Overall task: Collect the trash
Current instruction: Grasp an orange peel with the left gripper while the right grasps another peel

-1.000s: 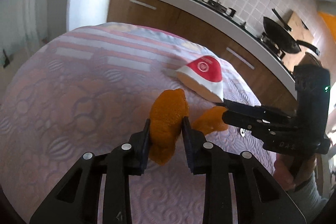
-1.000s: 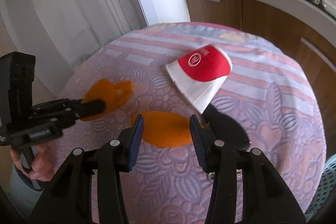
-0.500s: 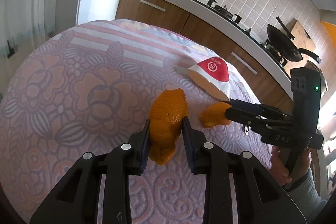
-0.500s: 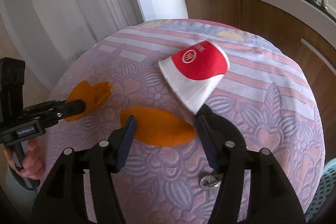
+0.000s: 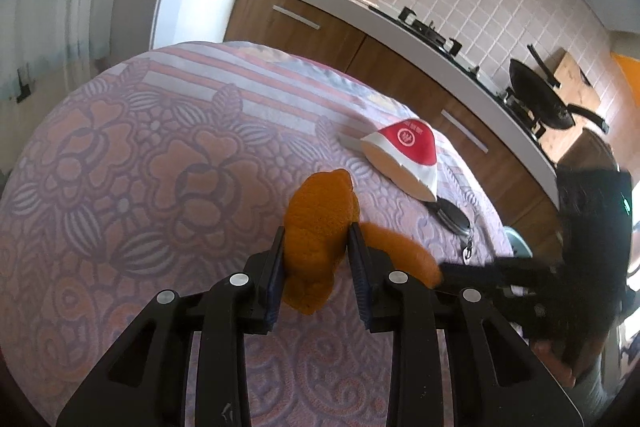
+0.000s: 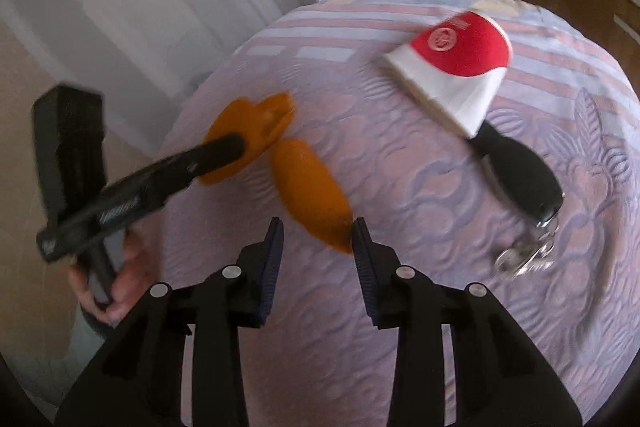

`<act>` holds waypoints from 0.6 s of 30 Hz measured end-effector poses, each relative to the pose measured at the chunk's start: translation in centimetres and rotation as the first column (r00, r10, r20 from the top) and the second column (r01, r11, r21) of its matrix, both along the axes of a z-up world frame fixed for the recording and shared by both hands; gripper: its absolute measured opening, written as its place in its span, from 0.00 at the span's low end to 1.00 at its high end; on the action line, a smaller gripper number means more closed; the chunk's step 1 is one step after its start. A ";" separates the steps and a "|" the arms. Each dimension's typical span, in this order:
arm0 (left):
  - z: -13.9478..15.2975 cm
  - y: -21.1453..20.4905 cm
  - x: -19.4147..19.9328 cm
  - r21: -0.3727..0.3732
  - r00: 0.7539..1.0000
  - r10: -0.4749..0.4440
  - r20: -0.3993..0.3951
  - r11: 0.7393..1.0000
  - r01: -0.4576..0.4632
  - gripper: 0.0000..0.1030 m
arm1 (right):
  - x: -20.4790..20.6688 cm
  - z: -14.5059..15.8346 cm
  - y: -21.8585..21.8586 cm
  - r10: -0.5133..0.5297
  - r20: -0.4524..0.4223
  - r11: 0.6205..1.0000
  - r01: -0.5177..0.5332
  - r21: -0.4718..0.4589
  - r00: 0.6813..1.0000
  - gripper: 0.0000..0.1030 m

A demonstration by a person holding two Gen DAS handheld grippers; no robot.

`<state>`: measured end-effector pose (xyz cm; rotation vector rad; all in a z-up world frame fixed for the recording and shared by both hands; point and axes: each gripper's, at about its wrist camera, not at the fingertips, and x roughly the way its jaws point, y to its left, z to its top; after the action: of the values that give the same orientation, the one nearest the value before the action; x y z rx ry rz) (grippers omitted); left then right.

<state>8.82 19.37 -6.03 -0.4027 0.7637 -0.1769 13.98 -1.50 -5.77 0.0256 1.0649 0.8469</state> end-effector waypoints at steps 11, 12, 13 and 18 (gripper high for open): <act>0.2 0.4 -0.9 -0.007 0.999 0.049 -0.001 0.999 -0.049 0.27 | 0.7 -0.4 3.8 0.068 0.168 0.993 -0.051 -0.103 0.983 0.31; 0.2 0.5 -1.0 -0.009 0.998 0.056 -0.002 0.998 -0.056 0.27 | 1.0 -0.6 4.1 0.079 0.162 0.994 -0.065 -0.092 0.984 0.31; 0.2 0.6 -1.1 -0.010 0.998 0.064 -0.003 0.998 -0.064 0.27 | 1.2 -0.8 4.6 0.088 0.159 0.993 -0.075 -0.088 0.983 0.33; 0.3 1.2 -1.4 -0.013 0.996 0.094 -0.002 0.995 -0.094 0.27 | 1.4 -1.0 6.0 0.102 0.190 0.993 -0.088 -0.081 0.976 0.53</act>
<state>7.40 20.61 -5.73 -0.4505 0.7435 -0.0930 15.42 4.53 -6.76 -0.1675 0.9173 0.8778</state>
